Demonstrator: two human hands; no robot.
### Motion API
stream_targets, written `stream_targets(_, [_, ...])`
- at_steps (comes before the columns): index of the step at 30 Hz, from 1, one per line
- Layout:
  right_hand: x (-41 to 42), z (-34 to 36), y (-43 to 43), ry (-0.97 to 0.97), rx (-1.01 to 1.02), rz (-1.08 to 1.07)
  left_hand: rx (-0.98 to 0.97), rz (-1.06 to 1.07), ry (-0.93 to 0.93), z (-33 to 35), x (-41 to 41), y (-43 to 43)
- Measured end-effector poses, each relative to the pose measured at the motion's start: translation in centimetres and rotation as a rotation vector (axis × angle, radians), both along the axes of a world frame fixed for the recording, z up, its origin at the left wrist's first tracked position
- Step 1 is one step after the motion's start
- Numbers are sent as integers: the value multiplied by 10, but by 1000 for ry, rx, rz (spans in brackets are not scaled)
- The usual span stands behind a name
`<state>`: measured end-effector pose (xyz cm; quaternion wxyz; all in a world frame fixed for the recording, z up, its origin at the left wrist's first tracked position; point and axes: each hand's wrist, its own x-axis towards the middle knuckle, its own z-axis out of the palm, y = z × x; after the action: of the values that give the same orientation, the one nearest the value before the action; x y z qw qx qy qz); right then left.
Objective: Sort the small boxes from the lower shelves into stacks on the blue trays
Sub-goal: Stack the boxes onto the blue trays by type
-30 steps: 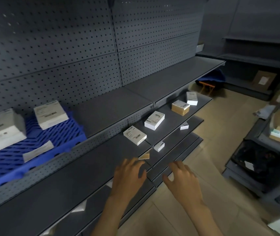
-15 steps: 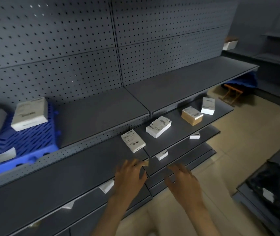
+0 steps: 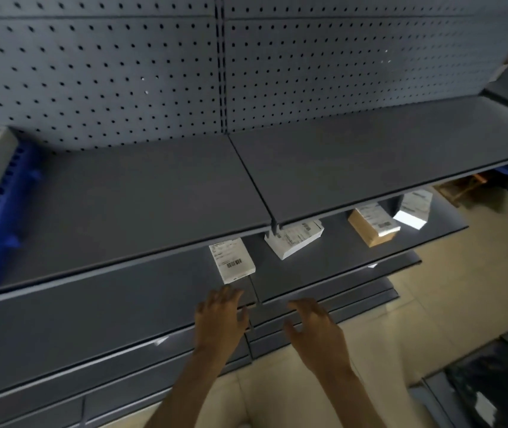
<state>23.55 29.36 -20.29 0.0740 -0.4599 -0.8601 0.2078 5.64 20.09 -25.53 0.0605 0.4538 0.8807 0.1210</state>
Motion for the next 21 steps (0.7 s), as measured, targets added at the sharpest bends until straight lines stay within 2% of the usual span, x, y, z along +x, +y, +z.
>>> stream_targets(10, [10, -55, 64, -72, -43, 182, -66, 164, -38, -48, -12, 74])
stream_targets(16, [16, -89, 100, -69, -28, 271, -154, 186, -61, -83, -26, 118])
stream_targets(21, [11, -116, 127, -97, 21, 395, -49, 333, -56, -112, -19, 131])
